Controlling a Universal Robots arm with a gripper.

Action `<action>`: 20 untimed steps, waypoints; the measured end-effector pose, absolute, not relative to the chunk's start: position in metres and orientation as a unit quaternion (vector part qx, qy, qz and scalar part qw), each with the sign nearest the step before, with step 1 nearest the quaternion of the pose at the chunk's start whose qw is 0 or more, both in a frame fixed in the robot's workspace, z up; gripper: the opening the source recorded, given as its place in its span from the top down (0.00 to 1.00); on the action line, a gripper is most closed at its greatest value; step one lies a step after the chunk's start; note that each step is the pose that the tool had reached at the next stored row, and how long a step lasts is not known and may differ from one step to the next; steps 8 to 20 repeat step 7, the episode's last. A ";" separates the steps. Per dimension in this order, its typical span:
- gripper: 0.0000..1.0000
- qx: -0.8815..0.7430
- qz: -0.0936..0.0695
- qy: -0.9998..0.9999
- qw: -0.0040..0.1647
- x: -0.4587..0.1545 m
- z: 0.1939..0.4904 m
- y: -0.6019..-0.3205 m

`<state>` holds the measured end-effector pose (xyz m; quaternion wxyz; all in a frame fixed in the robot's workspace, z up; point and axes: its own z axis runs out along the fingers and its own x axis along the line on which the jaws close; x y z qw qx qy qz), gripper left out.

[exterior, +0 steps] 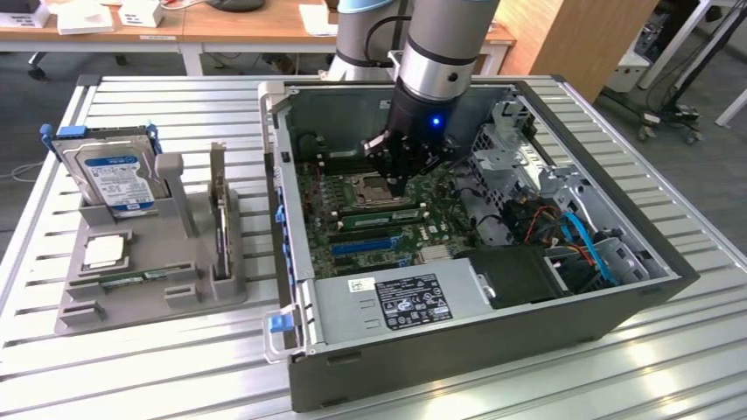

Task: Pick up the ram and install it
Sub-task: 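Press down the ram until it locks into place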

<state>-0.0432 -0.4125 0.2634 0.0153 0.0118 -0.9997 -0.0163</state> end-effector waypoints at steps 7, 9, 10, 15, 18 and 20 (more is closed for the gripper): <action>0.90 0.011 -0.016 -1.000 0.015 -0.043 0.264 -0.413; 0.90 0.011 -0.016 -1.000 0.015 -0.043 0.264 -0.413; 0.90 0.011 -0.016 -1.000 0.015 -0.043 0.264 -0.413; 0.90 0.011 -0.016 -1.000 0.015 -0.043 0.264 -0.413; 0.90 0.011 -0.016 -1.000 0.015 -0.043 0.264 -0.413; 0.90 0.011 -0.016 -1.000 0.015 -0.043 0.264 -0.413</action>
